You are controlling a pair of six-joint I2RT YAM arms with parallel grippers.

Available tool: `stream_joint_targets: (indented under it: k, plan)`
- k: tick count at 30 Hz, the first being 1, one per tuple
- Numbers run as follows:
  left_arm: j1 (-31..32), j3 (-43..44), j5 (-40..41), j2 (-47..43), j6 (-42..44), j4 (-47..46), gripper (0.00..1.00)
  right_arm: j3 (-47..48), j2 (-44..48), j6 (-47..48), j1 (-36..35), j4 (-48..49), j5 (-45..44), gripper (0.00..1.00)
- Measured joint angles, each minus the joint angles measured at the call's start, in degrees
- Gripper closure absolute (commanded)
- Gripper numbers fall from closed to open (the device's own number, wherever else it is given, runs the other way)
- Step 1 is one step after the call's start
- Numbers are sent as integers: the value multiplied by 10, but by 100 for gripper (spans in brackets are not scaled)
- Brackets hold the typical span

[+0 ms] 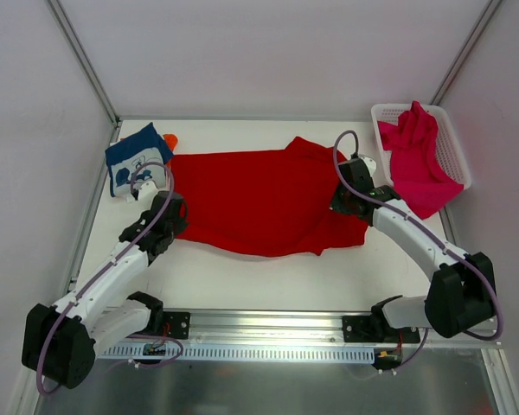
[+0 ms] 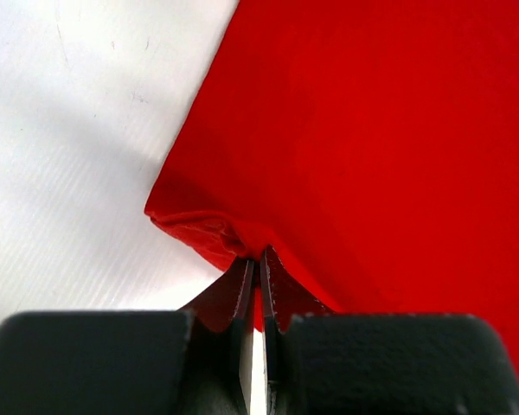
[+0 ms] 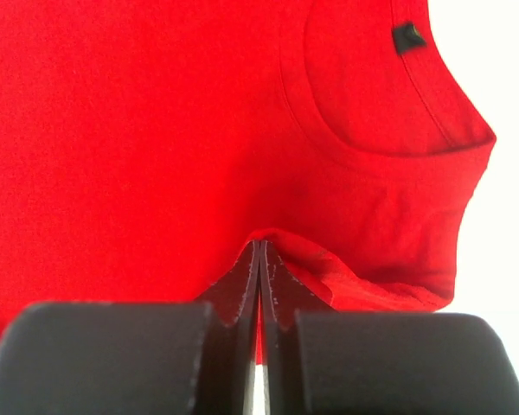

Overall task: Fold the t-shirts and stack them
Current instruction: Fold the flattened tshirt in 1/3 of the way

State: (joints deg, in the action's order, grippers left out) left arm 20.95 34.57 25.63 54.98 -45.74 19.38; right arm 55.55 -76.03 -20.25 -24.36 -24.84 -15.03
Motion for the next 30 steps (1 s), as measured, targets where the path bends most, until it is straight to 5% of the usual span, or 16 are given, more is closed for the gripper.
stream_joint_targets:
  k: [30]
  plan:
    - [-38, 26, 20, 109, 0, -47, 100, 134, -167, 35, 50, 20, -17, 99]
